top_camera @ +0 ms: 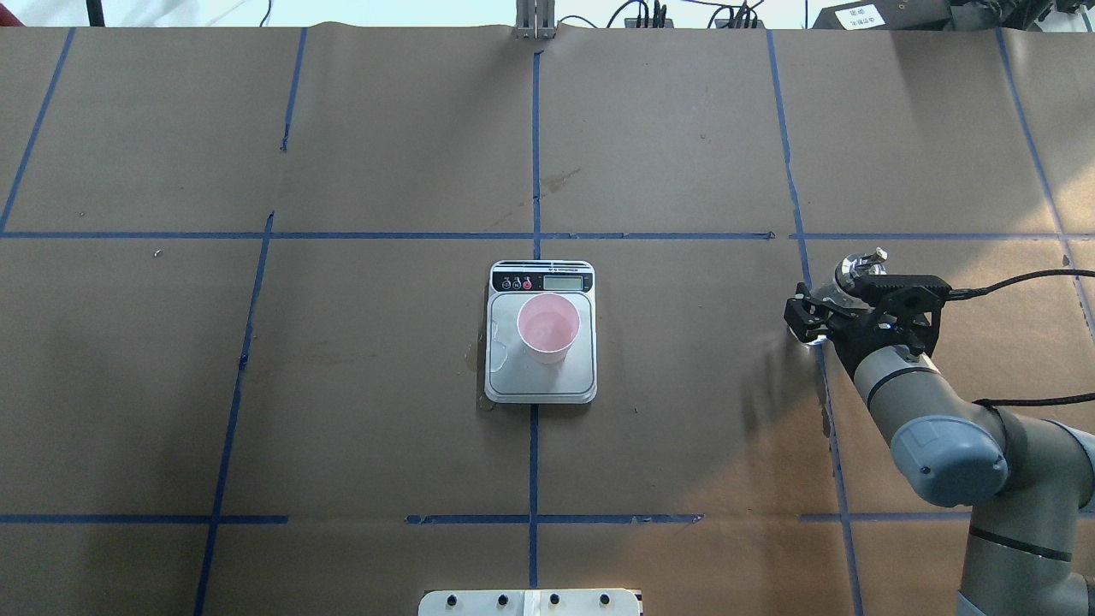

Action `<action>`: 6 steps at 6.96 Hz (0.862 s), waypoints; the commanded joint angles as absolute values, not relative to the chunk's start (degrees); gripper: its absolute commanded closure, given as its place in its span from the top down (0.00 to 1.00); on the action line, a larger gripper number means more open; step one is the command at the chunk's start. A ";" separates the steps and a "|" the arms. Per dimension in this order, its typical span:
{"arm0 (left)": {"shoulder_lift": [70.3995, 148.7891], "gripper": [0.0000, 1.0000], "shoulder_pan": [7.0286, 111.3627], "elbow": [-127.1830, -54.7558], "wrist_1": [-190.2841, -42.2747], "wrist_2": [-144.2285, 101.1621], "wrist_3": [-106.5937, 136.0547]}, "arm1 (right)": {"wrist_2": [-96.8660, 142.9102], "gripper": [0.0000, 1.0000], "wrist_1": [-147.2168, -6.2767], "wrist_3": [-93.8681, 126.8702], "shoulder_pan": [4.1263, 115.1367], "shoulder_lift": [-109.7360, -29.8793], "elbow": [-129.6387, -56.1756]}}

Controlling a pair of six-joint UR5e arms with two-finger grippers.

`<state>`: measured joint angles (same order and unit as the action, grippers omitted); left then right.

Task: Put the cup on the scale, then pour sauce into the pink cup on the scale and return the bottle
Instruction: 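Carry the bottle back with the right gripper and lower it to the table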

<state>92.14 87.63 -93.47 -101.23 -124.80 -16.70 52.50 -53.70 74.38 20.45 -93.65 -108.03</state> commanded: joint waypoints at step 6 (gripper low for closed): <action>92.55 1.00 87.63 -93.78 -101.25 -124.80 -16.61 | 92.47 1.00 -92.82 65.17 27.64 -94.06 -128.89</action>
<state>92.47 87.57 -93.72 -101.25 -124.81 -16.66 82.57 -83.18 69.00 23.83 -95.09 -124.27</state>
